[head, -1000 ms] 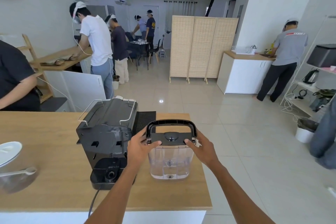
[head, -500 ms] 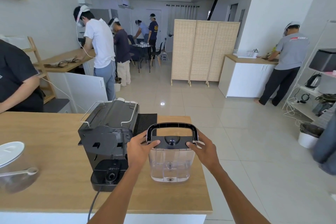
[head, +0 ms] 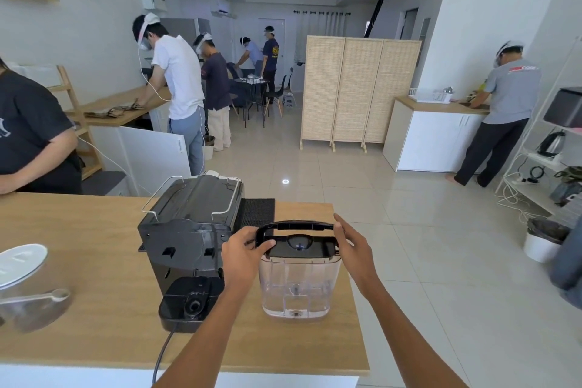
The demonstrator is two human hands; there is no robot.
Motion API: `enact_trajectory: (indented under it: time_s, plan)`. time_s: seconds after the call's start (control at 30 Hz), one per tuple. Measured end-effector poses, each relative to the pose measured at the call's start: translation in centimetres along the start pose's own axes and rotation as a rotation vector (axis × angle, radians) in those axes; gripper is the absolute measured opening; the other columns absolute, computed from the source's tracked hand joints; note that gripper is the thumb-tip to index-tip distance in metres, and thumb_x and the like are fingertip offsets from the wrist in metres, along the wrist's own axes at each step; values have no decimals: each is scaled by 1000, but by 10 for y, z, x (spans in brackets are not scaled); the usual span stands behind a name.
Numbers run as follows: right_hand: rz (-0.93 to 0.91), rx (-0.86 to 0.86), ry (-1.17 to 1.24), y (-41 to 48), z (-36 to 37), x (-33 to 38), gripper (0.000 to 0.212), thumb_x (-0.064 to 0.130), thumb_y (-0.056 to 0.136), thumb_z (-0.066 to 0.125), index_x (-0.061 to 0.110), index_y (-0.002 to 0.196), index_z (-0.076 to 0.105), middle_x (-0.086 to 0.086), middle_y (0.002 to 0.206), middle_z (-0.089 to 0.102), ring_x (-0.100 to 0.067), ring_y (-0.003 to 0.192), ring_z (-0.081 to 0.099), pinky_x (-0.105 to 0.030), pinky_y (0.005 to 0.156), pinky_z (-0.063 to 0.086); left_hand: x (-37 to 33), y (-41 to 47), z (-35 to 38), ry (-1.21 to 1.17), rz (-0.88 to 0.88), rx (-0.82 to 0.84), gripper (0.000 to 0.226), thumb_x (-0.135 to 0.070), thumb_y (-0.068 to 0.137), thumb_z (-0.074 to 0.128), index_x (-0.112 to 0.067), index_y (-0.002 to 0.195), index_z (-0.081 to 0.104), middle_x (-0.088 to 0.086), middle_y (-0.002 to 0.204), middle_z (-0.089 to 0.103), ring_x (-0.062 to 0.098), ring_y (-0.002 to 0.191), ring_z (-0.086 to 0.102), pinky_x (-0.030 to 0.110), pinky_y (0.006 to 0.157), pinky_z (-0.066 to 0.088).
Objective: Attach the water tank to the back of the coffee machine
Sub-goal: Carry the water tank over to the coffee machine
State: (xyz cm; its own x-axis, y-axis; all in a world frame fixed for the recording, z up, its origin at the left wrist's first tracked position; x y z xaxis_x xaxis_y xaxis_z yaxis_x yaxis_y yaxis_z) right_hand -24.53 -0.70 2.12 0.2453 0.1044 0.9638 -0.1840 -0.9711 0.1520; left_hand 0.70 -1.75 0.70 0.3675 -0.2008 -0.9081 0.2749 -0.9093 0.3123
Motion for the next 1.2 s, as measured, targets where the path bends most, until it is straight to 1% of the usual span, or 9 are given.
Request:
enact_trajectory:
  time_s: [0.2, 0.33, 0.43, 0.6, 0.73, 0.8, 0.87, 0.93, 1.2]
  plan:
    - [55, 19, 20, 6, 7, 3, 43, 41, 99, 51, 34, 142, 53, -7, 131, 64, -34, 115, 57, -8, 68, 48, -2, -8, 1, -70, 8, 29, 21, -17, 77, 82, -18, 96, 72, -8, 88, 75, 2, 84, 70, 27, 81, 59]
    - [84, 64, -2, 9, 7, -7, 48, 39, 99, 51, 35, 147, 45, -13, 115, 69, -36, 115, 57, -5, 67, 45, -4, -10, 0, -81, -81, -10, 27, -48, 89, 63, -23, 95, 72, -11, 89, 73, -1, 88, 66, 26, 85, 54]
    - [99, 81, -36, 8, 9, -13, 50, 41, 99, 50, 37, 148, 42, 10, 103, 66, -29, 113, 58, -8, 69, 46, 1, -6, 5, 26, -164, 60, 37, -63, 93, 42, -35, 100, 66, -18, 94, 67, 5, 94, 61, 34, 87, 45]
    - [97, 115, -19, 5, 9, -12, 52, 44, 99, 48, 40, 150, 38, 11, 124, 58, -15, 109, 59, -15, 80, 44, 15, 0, 19, -19, -198, 199, 44, -57, 96, 33, -43, 132, 54, -17, 133, 56, 13, 130, 45, 50, 116, 26]
    - [106, 138, -18, 1, 11, -20, 56, 50, 97, 48, 46, 151, 31, 8, 149, 45, -9, 115, 48, -27, 100, 33, 21, -1, 21, -34, -191, 255, 41, -51, 99, 31, -49, 136, 48, -14, 147, 46, 14, 138, 35, 51, 118, 19]
    - [83, 139, -31, -2, 12, -23, 58, 48, 98, 49, 45, 152, 28, 10, 153, 40, -4, 110, 47, -26, 100, 32, 17, -4, 20, -40, -161, 276, 40, -42, 102, 31, -46, 140, 44, -15, 138, 52, -1, 128, 40, 40, 114, 26]
    - [57, 139, -55, -4, 13, -30, 60, 45, 98, 49, 46, 153, 24, 6, 153, 42, -11, 119, 51, -27, 101, 35, 18, -10, 19, -9, -134, 302, 42, -34, 104, 31, -43, 144, 38, -23, 95, 59, -21, 88, 49, 26, 93, 37]
    - [41, 149, -116, -5, 13, -42, 63, 42, 99, 50, 48, 153, 19, -6, 149, 49, -23, 126, 53, -26, 97, 42, 24, -15, 18, 40, -96, 321, 46, -29, 104, 32, -45, 147, 31, -17, 60, 41, -4, 55, 46, 24, 67, 38]
    - [-78, 189, -217, -13, 15, -55, 69, 58, 92, 45, 55, 152, 11, 17, 150, 44, -7, 132, 48, -17, 99, 40, 37, -21, 19, 127, 18, 416, 60, -47, 99, 41, -67, 139, 0, 3, 59, 35, 10, 54, 39, 29, 59, 36]
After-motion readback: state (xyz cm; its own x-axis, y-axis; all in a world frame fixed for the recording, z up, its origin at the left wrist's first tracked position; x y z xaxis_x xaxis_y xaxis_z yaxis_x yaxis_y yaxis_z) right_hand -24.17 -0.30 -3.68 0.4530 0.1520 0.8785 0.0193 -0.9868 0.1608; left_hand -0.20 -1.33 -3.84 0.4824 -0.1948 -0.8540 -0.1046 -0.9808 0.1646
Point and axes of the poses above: each hand's wrist, its own y-axis towards the middle knuckle, its own z-axis out of the palm, x = y × z, the point moved 5 cm from there along y, towards the middle knuckle
